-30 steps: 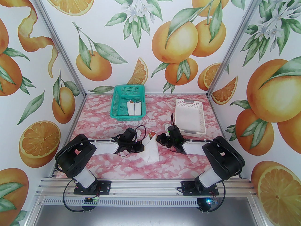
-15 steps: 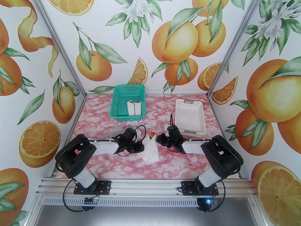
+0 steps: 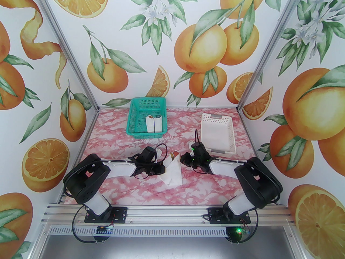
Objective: Place the utensils on the paper napkin and roll it up
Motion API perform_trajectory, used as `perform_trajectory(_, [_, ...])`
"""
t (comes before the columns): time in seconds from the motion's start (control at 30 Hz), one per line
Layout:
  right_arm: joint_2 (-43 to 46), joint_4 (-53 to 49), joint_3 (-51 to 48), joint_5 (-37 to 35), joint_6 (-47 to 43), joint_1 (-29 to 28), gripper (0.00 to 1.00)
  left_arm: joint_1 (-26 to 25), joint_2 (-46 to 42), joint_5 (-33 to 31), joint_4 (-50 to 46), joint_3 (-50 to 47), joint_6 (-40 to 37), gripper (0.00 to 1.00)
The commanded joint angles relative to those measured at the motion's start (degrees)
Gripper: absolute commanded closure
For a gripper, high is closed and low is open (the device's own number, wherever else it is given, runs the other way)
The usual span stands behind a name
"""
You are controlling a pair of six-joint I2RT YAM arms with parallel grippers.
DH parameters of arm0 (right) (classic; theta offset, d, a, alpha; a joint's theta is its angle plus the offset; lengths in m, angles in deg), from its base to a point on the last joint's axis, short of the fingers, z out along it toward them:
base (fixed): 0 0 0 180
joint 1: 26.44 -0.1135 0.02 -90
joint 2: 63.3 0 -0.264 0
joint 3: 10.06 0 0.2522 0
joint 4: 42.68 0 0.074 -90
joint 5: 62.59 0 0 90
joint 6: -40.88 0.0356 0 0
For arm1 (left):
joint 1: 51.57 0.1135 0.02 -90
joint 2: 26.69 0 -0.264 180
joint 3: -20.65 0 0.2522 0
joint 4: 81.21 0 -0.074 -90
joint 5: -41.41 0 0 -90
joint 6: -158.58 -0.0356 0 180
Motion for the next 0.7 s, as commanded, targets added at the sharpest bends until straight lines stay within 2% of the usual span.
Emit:
perform_trajectory(0.0, [2.7,-3.3,1.0,-0.9,-1.1,0.4,1.00,-0.2,0.4,-2.5,-3.4,-1.8,0.5,1.00])
perform_trajectory(0.27, [5.8,-1.5,-2.4,1.6,2.2,-1.7,1.00,-0.2,0.6,-2.5,-3.4,-1.8,0.3,1.00])
perform_trajectory(0.67, [1.3,0.9,-4.1,1.3,3.8,-4.8,1.00,-0.2,0.6,-2.4,-3.6,-1.6,0.2,1.00])
